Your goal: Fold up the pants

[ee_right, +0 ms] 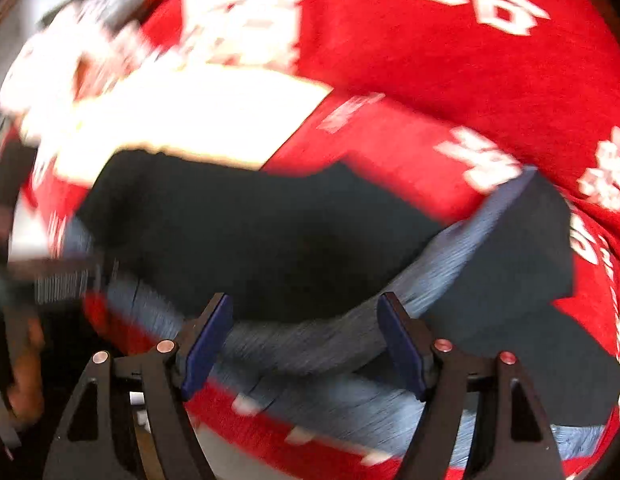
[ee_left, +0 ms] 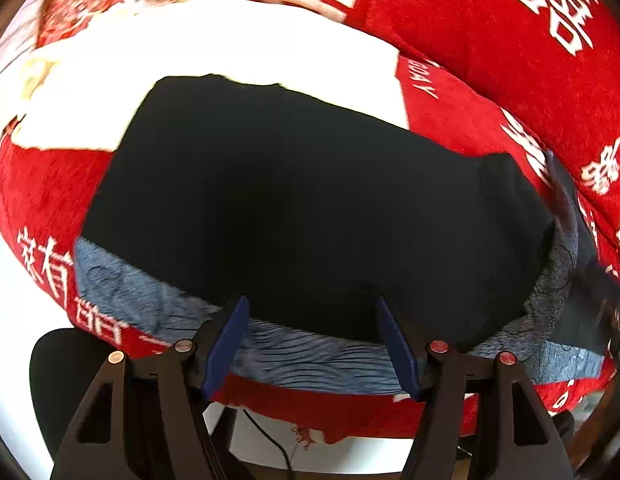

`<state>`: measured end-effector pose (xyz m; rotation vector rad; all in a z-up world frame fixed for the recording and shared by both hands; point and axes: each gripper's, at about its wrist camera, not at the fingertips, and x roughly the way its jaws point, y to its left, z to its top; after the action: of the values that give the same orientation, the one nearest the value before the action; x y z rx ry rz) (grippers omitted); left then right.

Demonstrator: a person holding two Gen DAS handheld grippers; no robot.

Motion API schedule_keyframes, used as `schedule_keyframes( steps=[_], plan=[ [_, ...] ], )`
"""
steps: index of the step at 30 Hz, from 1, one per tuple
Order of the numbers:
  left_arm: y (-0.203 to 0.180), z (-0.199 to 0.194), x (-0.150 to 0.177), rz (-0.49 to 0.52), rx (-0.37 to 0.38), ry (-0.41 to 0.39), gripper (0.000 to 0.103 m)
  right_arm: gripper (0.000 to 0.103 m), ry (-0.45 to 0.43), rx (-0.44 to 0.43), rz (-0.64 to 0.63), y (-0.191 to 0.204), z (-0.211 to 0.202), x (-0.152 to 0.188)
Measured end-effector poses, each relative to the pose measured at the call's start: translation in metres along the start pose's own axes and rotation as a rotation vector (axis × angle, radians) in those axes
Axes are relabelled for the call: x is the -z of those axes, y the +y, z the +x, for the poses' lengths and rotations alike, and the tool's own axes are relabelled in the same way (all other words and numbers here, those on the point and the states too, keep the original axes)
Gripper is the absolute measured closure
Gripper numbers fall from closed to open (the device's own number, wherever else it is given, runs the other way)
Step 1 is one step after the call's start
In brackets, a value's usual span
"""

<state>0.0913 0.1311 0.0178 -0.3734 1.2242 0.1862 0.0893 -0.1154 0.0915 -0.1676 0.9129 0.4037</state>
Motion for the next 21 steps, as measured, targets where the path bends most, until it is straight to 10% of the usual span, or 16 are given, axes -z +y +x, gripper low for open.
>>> schedule_keyframes(
  steps=[6, 12, 14, 15, 16, 21],
  plan=[
    [-0.032, 0.007, 0.009, 0.086, -0.018, 0.017, 0.016, 0.015, 0.175, 0.269, 0.307, -0.102, 0.058, -0.063],
    [-0.042, 0.01, 0.014, 0.127, -0.042, 0.024, 0.016, 0.017, 0.422, 0.312, 0.362, -0.142, 0.137, -0.073],
    [-0.039, 0.008, 0.013, 0.121, -0.032, 0.039, 0.016, 0.035, 0.382, 0.3, 0.34, -0.146, 0.13, -0.069],
    [-0.039, 0.008, 0.011, 0.118, -0.03, 0.041, 0.016, 0.074, 0.368, 0.304, 0.348, -0.147, 0.122, -0.067],
    [-0.039, 0.007, 0.011, 0.114, -0.031, 0.045, 0.016, 0.092, 0.364, 0.258, 0.378, -0.149, 0.114, -0.063],
    [-0.055, 0.009, 0.006, 0.142, -0.025, 0.048, 0.016, 0.096, 0.205, 0.234, 0.455, -0.154, 0.047, -0.043]
  ],
)
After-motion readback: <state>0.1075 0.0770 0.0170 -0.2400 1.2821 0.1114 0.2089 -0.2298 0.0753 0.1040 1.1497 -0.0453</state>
